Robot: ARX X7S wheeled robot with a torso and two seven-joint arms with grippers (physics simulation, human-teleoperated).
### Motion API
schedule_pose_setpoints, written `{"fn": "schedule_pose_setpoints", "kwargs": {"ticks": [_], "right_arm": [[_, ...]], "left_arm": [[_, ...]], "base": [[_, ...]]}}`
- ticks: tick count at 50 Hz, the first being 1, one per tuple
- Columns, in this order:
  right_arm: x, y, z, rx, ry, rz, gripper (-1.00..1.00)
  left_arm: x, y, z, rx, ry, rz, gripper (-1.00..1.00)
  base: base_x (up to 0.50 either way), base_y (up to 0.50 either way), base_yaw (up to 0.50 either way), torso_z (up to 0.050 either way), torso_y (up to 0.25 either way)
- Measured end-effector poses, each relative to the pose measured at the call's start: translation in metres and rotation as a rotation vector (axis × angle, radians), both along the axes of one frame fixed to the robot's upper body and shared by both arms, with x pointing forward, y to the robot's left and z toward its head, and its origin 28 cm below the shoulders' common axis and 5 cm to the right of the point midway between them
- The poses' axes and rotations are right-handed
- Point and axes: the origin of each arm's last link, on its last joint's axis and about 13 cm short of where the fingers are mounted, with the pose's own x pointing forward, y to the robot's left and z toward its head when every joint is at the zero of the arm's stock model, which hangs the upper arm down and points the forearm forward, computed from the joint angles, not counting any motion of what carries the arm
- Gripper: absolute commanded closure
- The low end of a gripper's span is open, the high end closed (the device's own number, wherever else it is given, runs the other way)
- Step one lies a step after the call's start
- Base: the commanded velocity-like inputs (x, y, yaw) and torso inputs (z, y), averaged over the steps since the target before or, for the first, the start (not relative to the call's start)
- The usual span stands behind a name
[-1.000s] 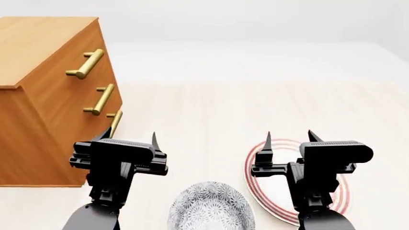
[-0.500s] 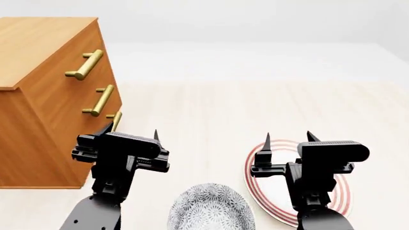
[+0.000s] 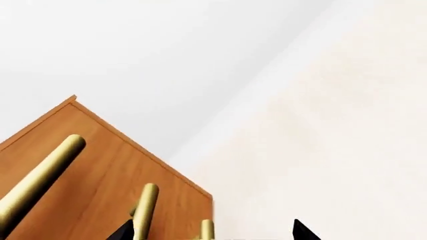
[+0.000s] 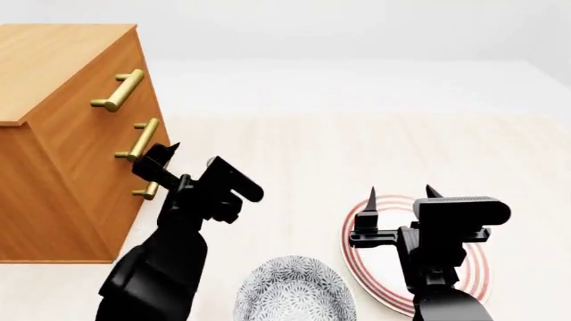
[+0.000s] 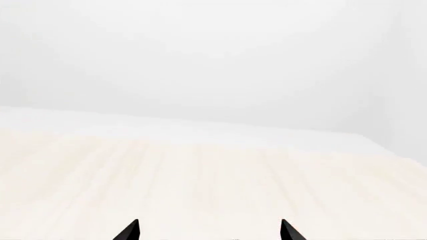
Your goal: Open the bottom drawer of the cabinet.
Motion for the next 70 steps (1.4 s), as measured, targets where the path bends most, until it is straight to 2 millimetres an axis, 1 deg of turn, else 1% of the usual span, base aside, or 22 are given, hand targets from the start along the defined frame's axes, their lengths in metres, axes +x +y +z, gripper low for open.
{"fn": "schedule_pose_setpoints", "kwargs": {"ticks": [7,12,32,45,58,70], "right_arm": [[0.001,0.0,-0.001,0.001,0.003,0.001,-1.0],[0.001,0.0,-0.002,0.002,0.004,0.0,-1.0],[0.003,0.0,-0.004,0.004,0.012,0.001,-1.0],[0.004,0.0,-0.008,0.006,0.023,0.001,-1.0],[0.004,0.0,-0.009,0.008,0.027,0.003,-1.0],[0.005,0.0,-0.011,0.01,0.031,0.004,-1.0]], "left_arm": [[0.016,0.001,-0.007,0.091,-0.002,0.045,-1.0],[0.022,0.003,-0.013,0.126,0.005,0.072,-1.0],[0.024,0.011,-0.046,0.169,0.054,0.125,-1.0],[0.032,0.023,-0.068,0.176,0.111,0.183,-1.0],[0.035,0.029,-0.078,0.179,0.144,0.215,-1.0],[0.044,0.037,-0.084,0.181,0.165,0.261,-1.0]], "base": [[0.0,0.0,0.0,0.0,0.0],[0.0,0.0,0.0,0.0,0.0],[0.0,0.0,0.0,0.0,0.0],[0.0,0.0,0.0,0.0,0.0],[0.0,0.0,0.0,0.0,0.0],[0.0,0.0,0.0,0.0,0.0]]}}
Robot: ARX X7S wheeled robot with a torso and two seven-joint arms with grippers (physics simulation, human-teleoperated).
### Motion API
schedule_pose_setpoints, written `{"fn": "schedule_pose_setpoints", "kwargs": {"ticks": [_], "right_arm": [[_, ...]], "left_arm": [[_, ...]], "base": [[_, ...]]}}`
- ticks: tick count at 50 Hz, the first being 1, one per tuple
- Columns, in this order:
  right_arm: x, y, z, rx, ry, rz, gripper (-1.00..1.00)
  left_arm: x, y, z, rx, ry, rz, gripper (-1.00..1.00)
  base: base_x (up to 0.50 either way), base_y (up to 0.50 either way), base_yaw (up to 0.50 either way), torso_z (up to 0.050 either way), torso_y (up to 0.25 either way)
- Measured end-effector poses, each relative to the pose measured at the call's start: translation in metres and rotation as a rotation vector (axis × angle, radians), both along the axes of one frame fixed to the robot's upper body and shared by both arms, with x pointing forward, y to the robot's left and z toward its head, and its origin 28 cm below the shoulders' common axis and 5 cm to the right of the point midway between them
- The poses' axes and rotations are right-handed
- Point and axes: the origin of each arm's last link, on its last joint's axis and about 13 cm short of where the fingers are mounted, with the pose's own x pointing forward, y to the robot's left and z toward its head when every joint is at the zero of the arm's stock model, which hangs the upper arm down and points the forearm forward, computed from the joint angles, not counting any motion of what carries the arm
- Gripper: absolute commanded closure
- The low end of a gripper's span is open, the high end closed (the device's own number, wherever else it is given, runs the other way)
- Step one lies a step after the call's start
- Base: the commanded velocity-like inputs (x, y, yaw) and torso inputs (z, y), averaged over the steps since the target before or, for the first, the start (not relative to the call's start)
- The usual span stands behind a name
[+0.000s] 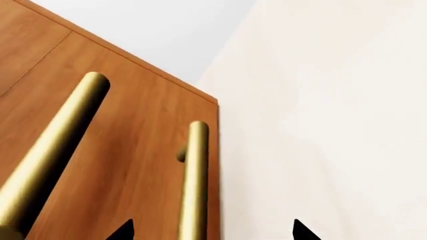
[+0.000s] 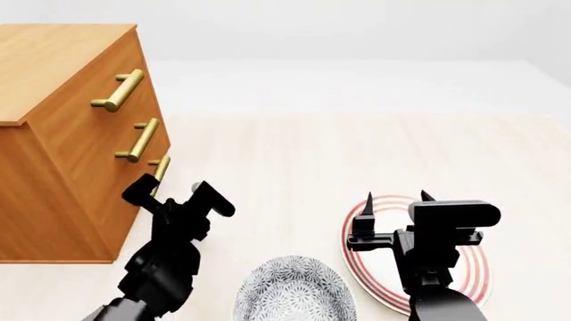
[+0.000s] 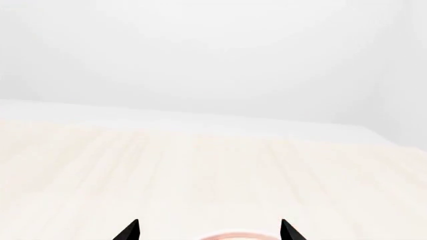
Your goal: Open the bottom drawer of the cabinet.
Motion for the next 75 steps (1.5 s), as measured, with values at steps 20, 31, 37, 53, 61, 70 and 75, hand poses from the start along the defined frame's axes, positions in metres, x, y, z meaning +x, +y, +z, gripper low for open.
{"fn": "schedule_pose_setpoints", "kwargs": {"ticks": [20,31,37,53,61,70,75], "right_arm": [[0.0,0.001,-0.001,0.002,0.005,0.003,-1.0],[0.0,0.0,-0.001,0.003,0.004,0.004,-1.0],[0.0,0.0,-0.001,0.004,0.003,0.005,-1.0],[-0.001,0.0,-0.003,0.008,0.005,0.006,-1.0],[0.0,0.001,-0.004,0.01,0.005,0.008,-1.0],[0.0,0.001,-0.004,0.01,0.006,0.009,-1.0],[0.0,0.001,-0.005,0.01,0.006,0.009,-1.0]], "left_arm": [[0.014,0.008,-0.002,0.002,0.004,0.065,-1.0],[0.015,0.014,0.0,0.025,0.015,0.102,-1.0],[0.014,0.017,0.0,0.037,0.02,0.119,-1.0],[0.013,0.021,0.0,0.056,0.033,0.141,1.0],[0.011,0.02,-0.004,0.035,0.044,0.136,1.0],[0.011,0.02,-0.004,0.05,0.039,0.135,1.0],[0.011,0.02,-0.005,0.052,0.038,0.135,1.0]], "base": [[0.0,0.0,0.0,0.0,0.0],[0.0,0.0,0.0,0.0,0.0],[0.0,0.0,0.0,0.0,0.0],[0.0,0.0,0.0,0.0,0.0],[0.0,0.0,0.0,0.0,0.0],[0.0,0.0,0.0,0.0,0.0],[0.0,0.0,0.0,0.0,0.0]]}}
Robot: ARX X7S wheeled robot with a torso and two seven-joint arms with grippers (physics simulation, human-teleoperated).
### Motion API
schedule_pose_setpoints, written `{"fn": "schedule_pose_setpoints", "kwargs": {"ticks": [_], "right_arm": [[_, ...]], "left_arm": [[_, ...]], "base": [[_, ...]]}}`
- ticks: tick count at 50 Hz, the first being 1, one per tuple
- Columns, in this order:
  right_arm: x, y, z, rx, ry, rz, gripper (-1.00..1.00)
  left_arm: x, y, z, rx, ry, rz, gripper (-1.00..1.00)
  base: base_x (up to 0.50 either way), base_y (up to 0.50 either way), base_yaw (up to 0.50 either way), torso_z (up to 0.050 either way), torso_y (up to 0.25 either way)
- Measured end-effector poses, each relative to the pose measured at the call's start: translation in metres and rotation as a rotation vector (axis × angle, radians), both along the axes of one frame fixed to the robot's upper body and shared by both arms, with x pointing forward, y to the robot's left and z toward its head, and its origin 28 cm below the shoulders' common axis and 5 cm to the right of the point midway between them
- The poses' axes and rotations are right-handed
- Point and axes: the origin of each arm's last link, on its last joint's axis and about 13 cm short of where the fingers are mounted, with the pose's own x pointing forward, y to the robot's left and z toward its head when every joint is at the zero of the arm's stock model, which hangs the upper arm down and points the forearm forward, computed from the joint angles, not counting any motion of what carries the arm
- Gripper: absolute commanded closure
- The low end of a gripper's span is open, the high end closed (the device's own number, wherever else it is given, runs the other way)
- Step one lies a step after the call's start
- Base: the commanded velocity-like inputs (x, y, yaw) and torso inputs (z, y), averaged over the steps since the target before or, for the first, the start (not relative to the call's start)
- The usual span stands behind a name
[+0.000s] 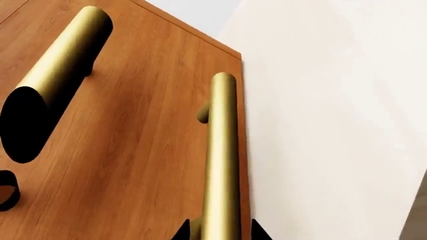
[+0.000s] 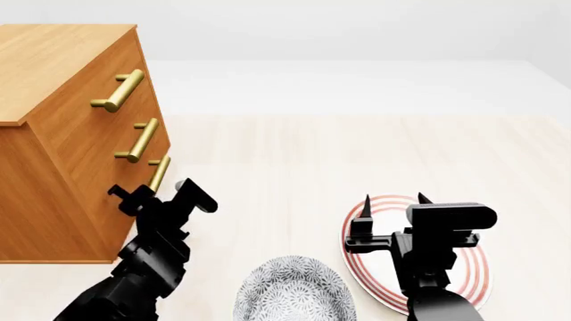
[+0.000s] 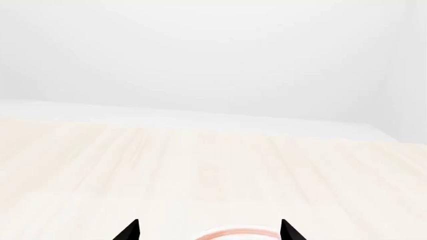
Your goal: Open the bottom drawer of the cabinet.
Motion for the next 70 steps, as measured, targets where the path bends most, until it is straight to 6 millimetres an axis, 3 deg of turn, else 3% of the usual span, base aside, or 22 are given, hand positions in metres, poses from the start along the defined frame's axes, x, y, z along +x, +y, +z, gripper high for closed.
{"fn": "schedule_pose_setpoints", "kwargs": {"ticks": [9,44,61,62,70], "right_arm": [[0.0,0.0,0.0,0.0,-0.001,0.0,-1.0],[-0.001,-0.001,-0.001,0.006,-0.001,0.0,-1.0],[-0.001,-0.002,-0.002,0.008,0.0,0.001,-1.0],[-0.001,-0.002,-0.002,0.008,0.001,0.001,-1.0],[0.0,-0.002,-0.003,0.008,0.002,0.001,-1.0]], "left_arm": [[-0.001,-0.005,0.001,0.018,0.007,-0.022,1.0],[-0.017,-0.06,0.014,0.003,0.06,-0.218,1.0],[-0.018,-0.07,0.017,-0.002,0.072,-0.235,1.0],[-0.018,-0.07,0.017,-0.005,0.073,-0.236,-1.0],[-0.023,-0.074,0.024,0.039,0.033,-0.239,-1.0]], "base": [[0.0,0.0,0.0,0.0,0.0],[0.0,0.0,0.0,0.0,0.002],[0.0,0.0,0.0,0.001,0.004],[0.0,0.0,0.0,0.0,0.01],[0.0,0.0,0.0,0.0,0.0]]}}
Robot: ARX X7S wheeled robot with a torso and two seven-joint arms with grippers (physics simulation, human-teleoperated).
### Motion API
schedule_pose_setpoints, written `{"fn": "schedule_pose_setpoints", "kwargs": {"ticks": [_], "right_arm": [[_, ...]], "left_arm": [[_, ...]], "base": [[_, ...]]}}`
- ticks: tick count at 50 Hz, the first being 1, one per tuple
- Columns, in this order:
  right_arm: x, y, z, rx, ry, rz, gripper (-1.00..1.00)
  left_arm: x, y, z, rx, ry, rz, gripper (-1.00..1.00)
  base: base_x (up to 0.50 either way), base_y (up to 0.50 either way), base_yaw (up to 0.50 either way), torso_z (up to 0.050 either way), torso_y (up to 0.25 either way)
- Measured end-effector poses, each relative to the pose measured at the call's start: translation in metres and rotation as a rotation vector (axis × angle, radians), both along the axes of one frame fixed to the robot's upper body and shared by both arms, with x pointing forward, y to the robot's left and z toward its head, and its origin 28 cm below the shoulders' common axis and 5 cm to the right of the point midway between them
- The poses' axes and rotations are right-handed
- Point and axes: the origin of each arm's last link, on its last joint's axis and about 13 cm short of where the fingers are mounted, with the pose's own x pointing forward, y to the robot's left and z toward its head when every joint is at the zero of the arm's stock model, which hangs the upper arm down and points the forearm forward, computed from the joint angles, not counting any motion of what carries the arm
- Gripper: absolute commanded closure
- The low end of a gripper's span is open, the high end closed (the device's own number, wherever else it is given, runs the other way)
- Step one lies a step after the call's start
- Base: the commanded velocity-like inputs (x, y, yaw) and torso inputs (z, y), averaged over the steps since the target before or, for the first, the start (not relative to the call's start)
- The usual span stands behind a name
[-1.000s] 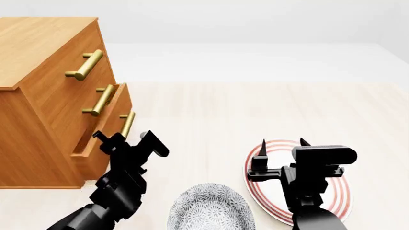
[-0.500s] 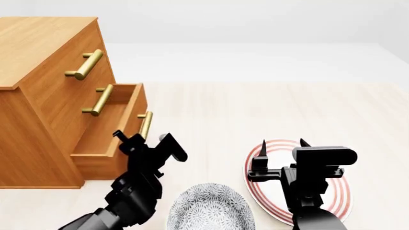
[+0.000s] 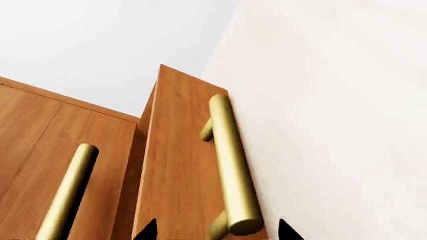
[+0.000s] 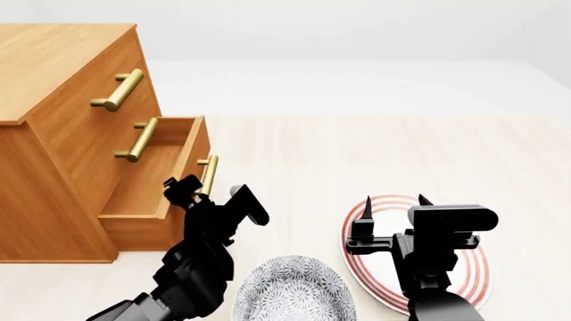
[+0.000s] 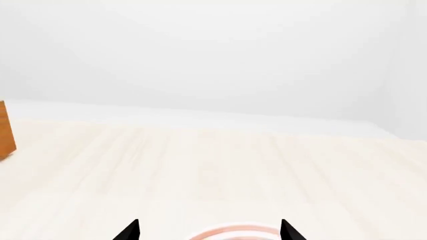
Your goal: Open the bottom drawer of the cabinet.
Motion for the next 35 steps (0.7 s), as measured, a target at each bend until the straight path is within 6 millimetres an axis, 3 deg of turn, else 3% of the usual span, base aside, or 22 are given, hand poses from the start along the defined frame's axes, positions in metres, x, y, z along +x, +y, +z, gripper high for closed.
{"fn": "schedule_pose_setpoints", "kwargs": {"ticks": [15,27,35], "right_arm": [[0.001,0.0,-0.001,0.0,0.002,0.0,-1.0],[0.001,0.0,0.0,0.002,0.0,-0.001,-1.0],[0.002,0.0,0.001,0.003,-0.002,-0.001,-1.0]], "left_arm": [[-0.008,-0.005,0.015,0.008,-0.057,-0.023,-1.0],[-0.022,-0.012,0.052,-0.068,-0.134,-0.073,-1.0],[-0.025,-0.012,0.083,-0.22,-0.169,-0.08,-1.0]], "base": [[0.0,0.0,0.0,0.0,0.0],[0.0,0.0,0.0,0.0,0.0],[0.0,0.0,0.0,0.0,0.0]]}}
